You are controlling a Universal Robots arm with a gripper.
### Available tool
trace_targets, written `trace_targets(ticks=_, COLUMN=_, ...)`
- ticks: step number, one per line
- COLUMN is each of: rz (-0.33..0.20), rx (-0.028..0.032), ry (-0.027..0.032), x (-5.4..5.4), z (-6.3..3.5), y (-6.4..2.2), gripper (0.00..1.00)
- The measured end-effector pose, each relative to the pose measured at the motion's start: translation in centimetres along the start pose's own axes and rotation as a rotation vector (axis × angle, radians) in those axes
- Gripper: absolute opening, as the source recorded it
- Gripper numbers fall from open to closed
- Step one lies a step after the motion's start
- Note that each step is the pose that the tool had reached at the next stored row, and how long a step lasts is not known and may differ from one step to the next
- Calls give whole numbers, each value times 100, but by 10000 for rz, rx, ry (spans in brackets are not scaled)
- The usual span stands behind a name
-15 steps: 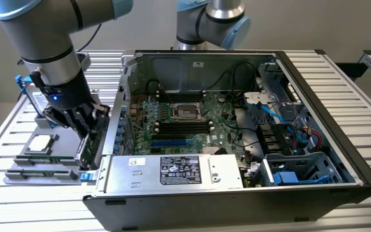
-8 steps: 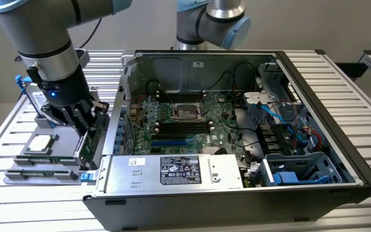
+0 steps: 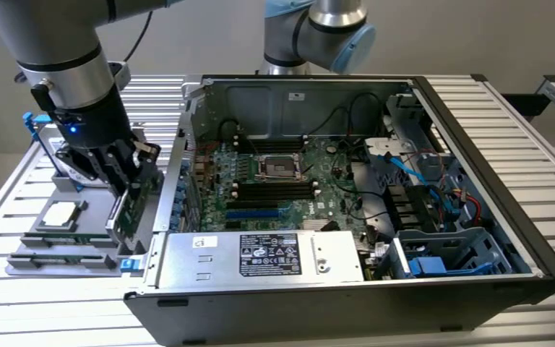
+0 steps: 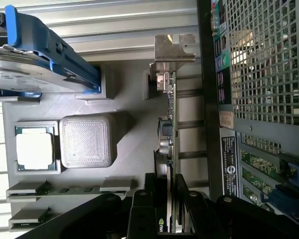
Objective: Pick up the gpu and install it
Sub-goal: 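Pick up the gpu and move the gpu toward the slot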
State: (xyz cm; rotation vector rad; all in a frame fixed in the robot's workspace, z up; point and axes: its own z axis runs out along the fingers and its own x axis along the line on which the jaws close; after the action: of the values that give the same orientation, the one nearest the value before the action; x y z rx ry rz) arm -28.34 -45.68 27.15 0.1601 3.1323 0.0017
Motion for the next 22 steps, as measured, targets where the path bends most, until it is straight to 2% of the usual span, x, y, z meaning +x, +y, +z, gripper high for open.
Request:
trace_targets(ticks=7, rz=1, rx=-1, ry=-1, x=-1, z=-224, y=0, gripper=27)
trace_targets(ticks=17, rz=-5, rx=0, ry=7, x=-3, z=-679, y=1, gripper=27)
trace_targets(ticks=22, rz=-17, rx=4, ry=46, x=-22, z=-905, y=3, gripper=27)
